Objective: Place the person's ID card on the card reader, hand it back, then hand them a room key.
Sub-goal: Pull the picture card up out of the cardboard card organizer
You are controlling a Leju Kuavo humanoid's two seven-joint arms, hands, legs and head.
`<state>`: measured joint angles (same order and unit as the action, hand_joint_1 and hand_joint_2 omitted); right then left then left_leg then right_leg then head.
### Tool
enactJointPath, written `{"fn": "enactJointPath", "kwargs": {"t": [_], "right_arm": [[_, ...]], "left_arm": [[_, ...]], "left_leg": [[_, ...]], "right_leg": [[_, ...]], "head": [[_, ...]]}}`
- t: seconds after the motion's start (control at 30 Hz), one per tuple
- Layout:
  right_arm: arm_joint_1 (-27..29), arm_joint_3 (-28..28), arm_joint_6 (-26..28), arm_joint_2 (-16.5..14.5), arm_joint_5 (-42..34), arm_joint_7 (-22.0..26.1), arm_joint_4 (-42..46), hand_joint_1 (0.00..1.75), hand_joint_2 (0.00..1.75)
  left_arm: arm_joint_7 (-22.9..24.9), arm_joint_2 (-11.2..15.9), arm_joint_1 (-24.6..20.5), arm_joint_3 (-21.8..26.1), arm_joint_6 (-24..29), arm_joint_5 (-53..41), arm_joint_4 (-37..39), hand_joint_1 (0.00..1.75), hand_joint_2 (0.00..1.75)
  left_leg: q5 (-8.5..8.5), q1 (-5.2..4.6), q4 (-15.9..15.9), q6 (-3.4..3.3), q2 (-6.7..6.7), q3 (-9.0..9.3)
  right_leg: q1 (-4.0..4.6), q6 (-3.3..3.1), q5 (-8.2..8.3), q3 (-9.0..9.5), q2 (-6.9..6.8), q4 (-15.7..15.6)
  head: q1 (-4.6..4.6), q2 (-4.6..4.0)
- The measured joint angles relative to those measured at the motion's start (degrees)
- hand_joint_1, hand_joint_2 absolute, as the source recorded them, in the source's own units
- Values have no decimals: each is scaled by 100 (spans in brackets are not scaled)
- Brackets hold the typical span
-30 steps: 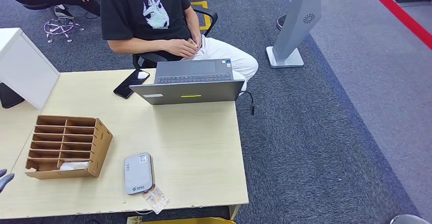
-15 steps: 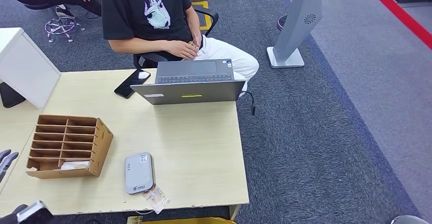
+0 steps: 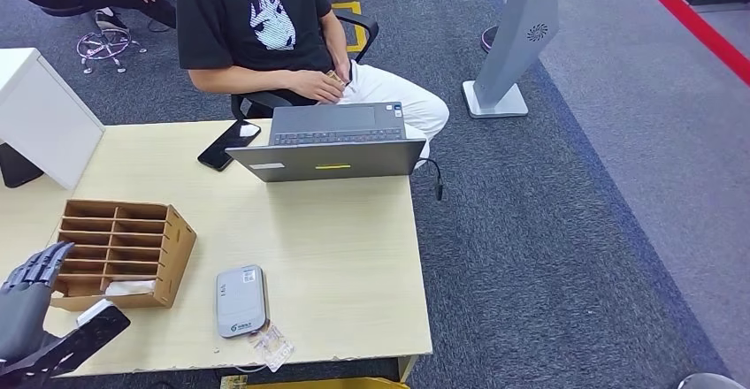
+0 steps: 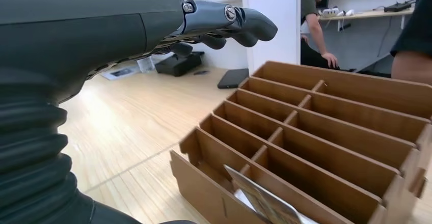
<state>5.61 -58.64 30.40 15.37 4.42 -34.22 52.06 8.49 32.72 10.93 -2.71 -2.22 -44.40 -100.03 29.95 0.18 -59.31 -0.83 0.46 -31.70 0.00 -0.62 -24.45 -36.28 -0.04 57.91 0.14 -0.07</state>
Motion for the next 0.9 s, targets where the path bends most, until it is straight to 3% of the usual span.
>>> {"fn": "enactJointPath", "kwargs": {"t": [0.37, 0.9], "right_arm": [[-28, 2, -36, -11, 3, 76, -64, 0, 175], [-32, 7, -61, -15, 57, 91, -72, 0, 175]], "left_arm": [[-76, -332, -347, -328, -11, -19, 484, 0, 175], [-93, -428, -491, -500, -17, -26, 714, 0, 175]], "left_leg": [[0, 1, 0, 0, 1, 1], [0, 1, 0, 0, 2, 3]], "right_leg": [[1, 0, 0, -1, 2, 0], [1, 0, 0, 0, 6, 0]], "head": [[-1, -1], [0, -1]]}}
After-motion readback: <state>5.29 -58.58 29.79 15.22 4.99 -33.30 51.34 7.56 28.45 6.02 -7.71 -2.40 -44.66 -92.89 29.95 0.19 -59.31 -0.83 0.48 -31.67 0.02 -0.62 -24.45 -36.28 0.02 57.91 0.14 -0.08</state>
